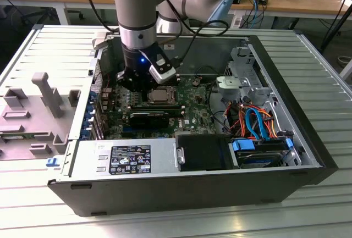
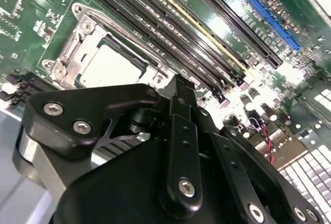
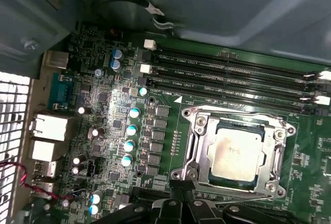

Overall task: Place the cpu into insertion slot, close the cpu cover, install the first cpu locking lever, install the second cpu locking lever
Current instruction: 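Install the second cpu locking lever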

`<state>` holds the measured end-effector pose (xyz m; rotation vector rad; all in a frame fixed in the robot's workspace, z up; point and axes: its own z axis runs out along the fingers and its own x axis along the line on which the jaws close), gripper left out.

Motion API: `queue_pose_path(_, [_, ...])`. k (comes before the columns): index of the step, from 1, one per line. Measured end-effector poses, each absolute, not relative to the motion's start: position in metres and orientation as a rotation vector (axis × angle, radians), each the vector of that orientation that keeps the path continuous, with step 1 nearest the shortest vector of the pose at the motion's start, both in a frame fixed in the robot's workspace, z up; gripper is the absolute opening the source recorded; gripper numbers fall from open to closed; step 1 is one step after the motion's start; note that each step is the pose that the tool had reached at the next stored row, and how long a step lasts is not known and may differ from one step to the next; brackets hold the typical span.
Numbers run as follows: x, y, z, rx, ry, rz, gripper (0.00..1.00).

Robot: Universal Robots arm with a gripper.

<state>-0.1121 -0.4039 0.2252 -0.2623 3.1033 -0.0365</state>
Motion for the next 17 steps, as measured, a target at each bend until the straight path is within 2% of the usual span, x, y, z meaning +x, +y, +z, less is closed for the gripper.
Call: queue_pose_path(17, [-0.029, -0.405, 0.228, -0.274, 3.227, -0.008, 0.11])
